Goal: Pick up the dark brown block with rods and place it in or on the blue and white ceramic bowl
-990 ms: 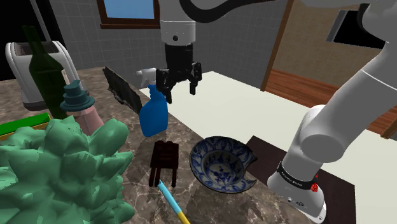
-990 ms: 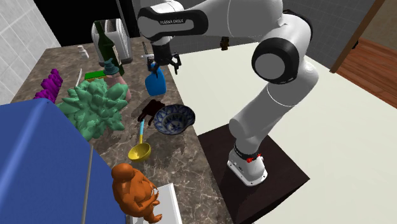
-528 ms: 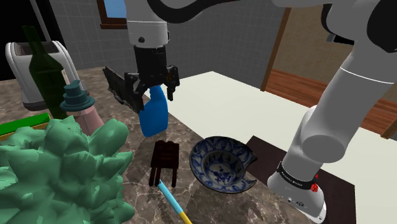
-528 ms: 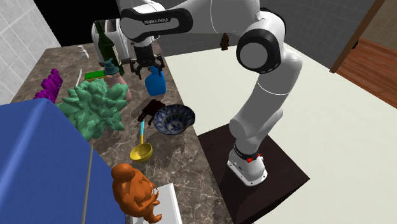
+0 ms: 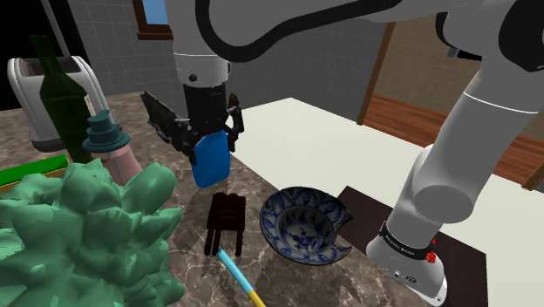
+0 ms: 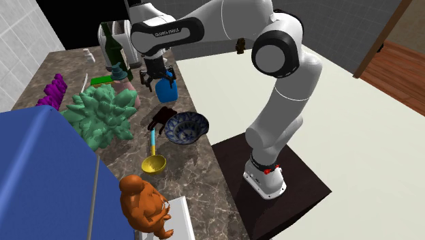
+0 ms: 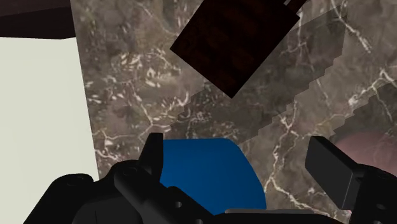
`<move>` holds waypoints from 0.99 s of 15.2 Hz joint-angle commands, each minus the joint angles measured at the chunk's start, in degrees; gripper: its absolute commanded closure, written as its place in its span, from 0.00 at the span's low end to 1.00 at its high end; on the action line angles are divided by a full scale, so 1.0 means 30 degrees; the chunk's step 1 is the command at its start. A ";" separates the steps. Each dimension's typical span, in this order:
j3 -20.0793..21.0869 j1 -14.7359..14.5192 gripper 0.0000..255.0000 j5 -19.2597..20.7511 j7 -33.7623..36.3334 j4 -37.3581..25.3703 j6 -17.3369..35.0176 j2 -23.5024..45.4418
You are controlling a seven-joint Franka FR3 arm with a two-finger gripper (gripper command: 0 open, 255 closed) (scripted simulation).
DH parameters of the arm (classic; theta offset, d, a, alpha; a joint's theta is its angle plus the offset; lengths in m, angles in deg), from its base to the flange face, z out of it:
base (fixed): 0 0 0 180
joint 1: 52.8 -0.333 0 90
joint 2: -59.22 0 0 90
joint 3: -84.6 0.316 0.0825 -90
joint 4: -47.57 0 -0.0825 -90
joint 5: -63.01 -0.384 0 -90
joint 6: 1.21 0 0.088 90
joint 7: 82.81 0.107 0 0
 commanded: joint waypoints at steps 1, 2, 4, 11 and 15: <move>0.0008 -0.0008 0.00 -0.0007 0.0008 0.0129 0.0130 -0.0008; 0.0009 -0.0008 0.00 -0.0007 0.0008 0.0129 0.0130 -0.0008; 0.0009 -0.0008 0.00 -0.0007 0.0008 0.0129 0.0130 -0.0007; 0.0009 -0.0008 1.00 -0.0006 0.0008 0.0123 0.0125 -0.0006; 0.0009 -0.0008 1.00 -0.0006 0.0008 0.0123 0.0125 -0.0006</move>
